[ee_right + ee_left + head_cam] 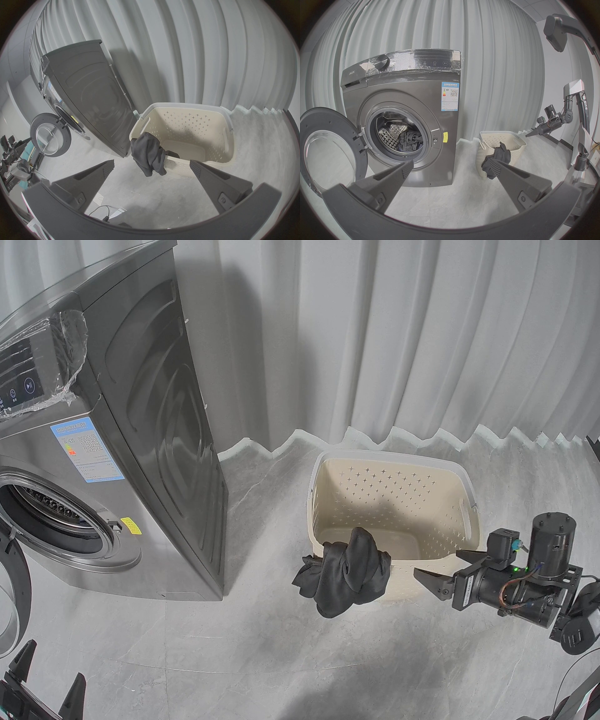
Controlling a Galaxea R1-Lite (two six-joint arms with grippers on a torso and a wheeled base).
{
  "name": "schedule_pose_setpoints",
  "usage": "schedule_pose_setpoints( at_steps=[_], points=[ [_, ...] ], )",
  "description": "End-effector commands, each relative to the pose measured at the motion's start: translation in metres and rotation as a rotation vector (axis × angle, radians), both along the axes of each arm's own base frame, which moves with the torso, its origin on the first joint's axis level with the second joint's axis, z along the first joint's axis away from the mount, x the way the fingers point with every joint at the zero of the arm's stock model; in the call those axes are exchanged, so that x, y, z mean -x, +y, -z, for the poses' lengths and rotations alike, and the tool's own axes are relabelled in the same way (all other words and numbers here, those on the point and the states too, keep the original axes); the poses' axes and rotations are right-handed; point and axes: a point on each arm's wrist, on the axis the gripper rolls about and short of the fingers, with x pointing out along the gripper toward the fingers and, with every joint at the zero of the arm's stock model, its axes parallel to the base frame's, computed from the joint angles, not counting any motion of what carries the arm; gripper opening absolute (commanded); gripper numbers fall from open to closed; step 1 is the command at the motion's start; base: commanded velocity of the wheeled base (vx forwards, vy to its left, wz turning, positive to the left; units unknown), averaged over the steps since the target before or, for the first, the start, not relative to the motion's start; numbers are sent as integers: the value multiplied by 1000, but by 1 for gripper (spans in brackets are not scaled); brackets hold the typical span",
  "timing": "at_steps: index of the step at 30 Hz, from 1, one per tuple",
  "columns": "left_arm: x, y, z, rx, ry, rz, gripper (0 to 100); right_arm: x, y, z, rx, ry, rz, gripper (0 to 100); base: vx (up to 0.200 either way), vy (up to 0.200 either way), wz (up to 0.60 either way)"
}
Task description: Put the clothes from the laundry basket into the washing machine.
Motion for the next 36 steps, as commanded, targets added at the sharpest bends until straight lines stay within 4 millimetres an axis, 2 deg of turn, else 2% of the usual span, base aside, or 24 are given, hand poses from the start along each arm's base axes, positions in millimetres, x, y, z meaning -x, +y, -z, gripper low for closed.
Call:
schedule_pose_setpoints(
  at_steps=[1, 10, 15, 22, 36],
  points=[
    [0, 0, 5, 0, 1, 0, 100, -21, 15, 18, 29, 50, -9, 100, 0, 0, 0],
    [0, 0, 5, 2, 2, 0, 100, -42, 40, 28, 29, 50, -52, 100, 0, 0, 0],
    [0, 0, 5, 2, 2, 0, 100, -56, 51, 41, 27, 24, -44, 100, 0, 0, 0],
    [0, 0, 5, 2, 2, 0, 100, -64, 66, 54, 40, 35, -67, 100, 0, 0, 0],
    [0, 0, 5, 5, 3, 1, 100, -92, 84, 76, 53, 40, -82, 100, 0, 0, 0]
  ],
)
